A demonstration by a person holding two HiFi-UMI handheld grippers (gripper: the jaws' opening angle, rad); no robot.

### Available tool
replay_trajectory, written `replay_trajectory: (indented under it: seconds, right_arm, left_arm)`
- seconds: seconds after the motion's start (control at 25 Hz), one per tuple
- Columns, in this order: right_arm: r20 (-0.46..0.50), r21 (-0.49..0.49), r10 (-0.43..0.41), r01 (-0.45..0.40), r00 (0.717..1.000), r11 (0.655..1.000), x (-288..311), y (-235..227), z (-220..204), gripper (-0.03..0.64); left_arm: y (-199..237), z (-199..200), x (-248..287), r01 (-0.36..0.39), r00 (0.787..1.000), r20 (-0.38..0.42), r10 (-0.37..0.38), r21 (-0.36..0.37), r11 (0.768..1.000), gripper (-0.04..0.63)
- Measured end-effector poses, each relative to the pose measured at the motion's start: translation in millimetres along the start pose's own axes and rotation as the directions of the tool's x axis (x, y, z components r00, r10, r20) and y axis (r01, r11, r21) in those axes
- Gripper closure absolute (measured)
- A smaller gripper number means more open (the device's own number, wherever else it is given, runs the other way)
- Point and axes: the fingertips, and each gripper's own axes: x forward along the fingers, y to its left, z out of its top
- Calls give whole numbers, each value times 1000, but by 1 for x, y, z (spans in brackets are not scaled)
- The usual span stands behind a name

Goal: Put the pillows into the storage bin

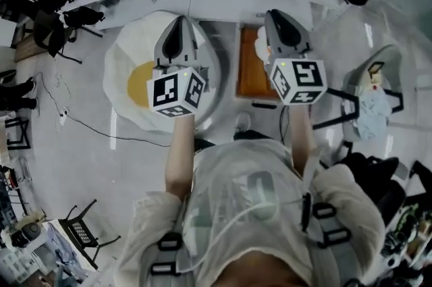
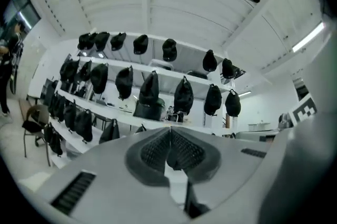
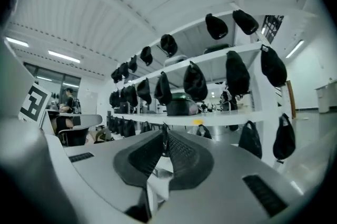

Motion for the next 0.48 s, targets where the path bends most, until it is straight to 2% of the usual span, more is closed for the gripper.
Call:
replay_trajectory:
  seconds: [0.16, 0.28, 0.48]
  right_arm:
    - [50, -27, 162, -161, 986, 987, 19, 87, 27, 598]
    - [56, -15, 218, -217, 974, 976, 24, 144, 33, 601]
    - [71, -14, 310, -310, 948, 951, 25, 228, 40, 607]
  left_arm:
    - [42, 39, -53, -94, 994, 69, 88, 91, 991, 588]
    - [71, 58, -90, -152, 986, 90, 140, 138, 979, 588]
    - [123, 81, -136, -209, 974, 114, 195, 119, 971, 589]
